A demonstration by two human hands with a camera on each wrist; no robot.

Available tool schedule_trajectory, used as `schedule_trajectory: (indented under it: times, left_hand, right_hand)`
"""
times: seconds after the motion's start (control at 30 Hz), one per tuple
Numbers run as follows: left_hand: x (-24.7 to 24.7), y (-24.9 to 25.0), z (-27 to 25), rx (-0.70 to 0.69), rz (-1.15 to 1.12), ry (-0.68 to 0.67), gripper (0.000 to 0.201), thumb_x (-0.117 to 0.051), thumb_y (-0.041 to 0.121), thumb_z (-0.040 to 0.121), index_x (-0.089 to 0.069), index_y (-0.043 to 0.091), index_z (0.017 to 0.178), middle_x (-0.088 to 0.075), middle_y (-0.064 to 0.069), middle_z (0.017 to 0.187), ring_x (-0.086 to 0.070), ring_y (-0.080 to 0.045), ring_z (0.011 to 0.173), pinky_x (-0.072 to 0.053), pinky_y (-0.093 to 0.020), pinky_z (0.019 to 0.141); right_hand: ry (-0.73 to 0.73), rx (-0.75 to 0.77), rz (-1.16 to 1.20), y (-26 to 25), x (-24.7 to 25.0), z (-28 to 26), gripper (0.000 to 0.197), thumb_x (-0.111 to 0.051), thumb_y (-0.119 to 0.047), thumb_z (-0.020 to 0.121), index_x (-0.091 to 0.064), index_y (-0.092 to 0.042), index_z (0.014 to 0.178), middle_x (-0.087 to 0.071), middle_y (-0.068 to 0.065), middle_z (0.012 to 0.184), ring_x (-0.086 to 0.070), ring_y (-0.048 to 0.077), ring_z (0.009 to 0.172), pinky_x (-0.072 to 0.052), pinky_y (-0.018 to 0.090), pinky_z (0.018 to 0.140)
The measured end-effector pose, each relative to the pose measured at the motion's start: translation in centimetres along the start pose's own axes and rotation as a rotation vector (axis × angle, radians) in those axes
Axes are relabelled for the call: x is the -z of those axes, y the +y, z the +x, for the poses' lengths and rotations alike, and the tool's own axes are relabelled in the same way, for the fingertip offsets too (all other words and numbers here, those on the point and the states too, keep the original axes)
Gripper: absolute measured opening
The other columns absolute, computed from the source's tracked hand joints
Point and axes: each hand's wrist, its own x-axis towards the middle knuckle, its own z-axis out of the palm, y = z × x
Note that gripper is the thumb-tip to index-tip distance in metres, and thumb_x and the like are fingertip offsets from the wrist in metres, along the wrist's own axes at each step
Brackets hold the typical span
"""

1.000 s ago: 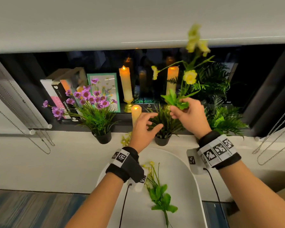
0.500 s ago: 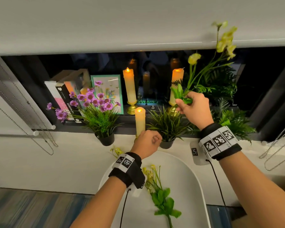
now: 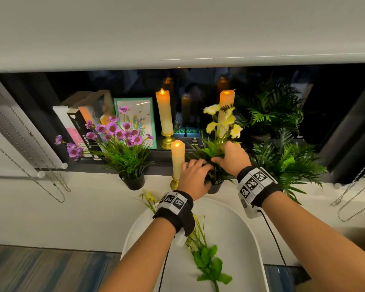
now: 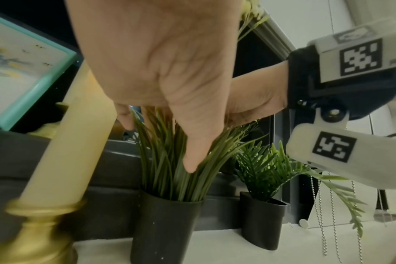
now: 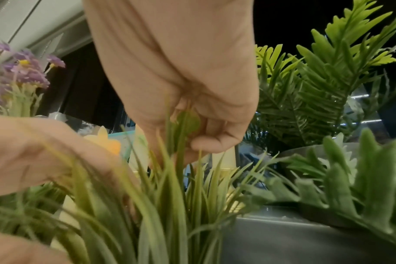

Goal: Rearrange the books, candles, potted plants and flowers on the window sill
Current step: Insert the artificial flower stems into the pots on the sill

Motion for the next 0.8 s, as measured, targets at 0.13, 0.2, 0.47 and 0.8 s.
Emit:
schedule_trajectory:
  times: [0.13,0.2,0.47,0.8]
  left_hand:
    - [-0.6,-0.3,-0.2,0.014,-0.060,0.070,0.025,-0.061,0.026,0.088,-0.064,0.023,0.112,-0.059,0.005,0.117,-0.050,-0.021,0.108,-0.031,-0.035,0.091]
    - [-0.8,-0.3,-0.3,0.004,-0.080,0.096,0.019,-0.060,0.020,0.088,-0.068,0.021,0.105,-0.063,0.005,0.111,-0.053,-0.021,0.103,-0.033,-0.034,0.089]
    - [-1.5,-0.2,0.2,0.016,-0.124,0.130,0.015,-0.057,0.014,0.088,-0.072,0.014,0.093,-0.068,-0.002,0.102,-0.058,-0.025,0.093,-0.040,-0.037,0.080]
    - [-2.0,-0.4,0.7,0.045,-0.235,0.106,0.017,-0.053,-0.004,0.077,-0.063,0.009,0.072,-0.063,-0.007,0.085,-0.051,-0.025,0.078,-0.038,-0.034,0.070]
  right_hand:
    - [0.018,-0.029,-0.079,0.3,0.1,0.5,0.042,-0.063,-0.037,0.088,-0.055,-0.010,0.120,-0.055,0.018,0.120,-0.053,0.038,0.112,-0.045,0.042,0.090]
    - [0.018,0.005,-0.112,0.6,0.1,0.7,0.039,-0.062,-0.036,0.089,-0.058,-0.013,0.120,-0.057,0.014,0.121,-0.052,0.035,0.114,-0.045,0.041,0.091]
    - [-0.075,0.069,-0.274,1.4,-2.5,2.3,0.034,-0.066,-0.038,0.084,-0.062,-0.012,0.106,-0.063,0.009,0.113,-0.055,0.030,0.109,-0.039,0.039,0.094]
    - [-0.135,0.098,-0.377,1.9,-4.9,2.7,0.023,-0.060,-0.029,0.089,-0.059,-0.013,0.105,-0.063,0.009,0.109,-0.052,0.028,0.113,-0.034,0.039,0.098]
